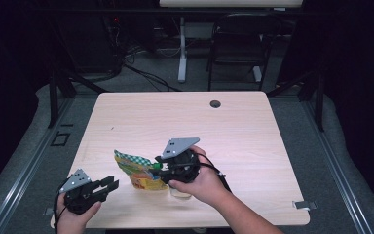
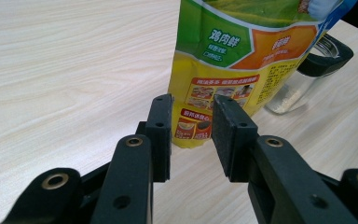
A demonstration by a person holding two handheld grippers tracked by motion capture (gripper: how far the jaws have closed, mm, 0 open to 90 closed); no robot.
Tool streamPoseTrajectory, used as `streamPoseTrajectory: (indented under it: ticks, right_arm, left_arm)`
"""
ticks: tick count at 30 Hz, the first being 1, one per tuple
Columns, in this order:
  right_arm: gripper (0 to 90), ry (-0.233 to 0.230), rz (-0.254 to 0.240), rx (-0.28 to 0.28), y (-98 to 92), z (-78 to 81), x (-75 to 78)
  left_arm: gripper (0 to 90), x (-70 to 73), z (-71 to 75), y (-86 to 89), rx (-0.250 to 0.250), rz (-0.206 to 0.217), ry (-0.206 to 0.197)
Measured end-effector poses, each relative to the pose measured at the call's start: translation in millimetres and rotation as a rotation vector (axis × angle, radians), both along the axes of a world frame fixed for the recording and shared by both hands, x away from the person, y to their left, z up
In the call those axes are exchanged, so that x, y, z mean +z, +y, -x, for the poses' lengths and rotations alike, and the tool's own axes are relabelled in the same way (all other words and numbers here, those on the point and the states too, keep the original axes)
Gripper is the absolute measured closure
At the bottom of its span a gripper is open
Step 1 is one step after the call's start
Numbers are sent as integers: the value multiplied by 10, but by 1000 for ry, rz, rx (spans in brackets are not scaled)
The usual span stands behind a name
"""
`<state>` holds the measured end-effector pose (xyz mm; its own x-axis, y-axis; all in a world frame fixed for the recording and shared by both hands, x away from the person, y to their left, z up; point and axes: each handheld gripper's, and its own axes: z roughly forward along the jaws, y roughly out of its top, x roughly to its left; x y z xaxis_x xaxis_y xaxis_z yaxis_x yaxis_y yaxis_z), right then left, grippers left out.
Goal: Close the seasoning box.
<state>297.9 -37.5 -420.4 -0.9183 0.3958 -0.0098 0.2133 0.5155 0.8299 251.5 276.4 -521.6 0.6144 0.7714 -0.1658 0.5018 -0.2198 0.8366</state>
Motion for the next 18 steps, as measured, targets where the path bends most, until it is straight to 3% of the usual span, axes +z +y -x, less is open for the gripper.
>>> streamPoseTrajectory:
  ticks: [7,12,18]
  right_arm:
    - [598,9,20,2,158,-103,171]
    - [608,44,27,14,311,-199,218]
    - [627,39,60,34,515,-219,251]
  left_arm:
    - [689,-6,-4,7,3,0,1]
    - [690,-12,-8,10,4,4,2]
    - [691,-12,-13,22,3,-3,5]
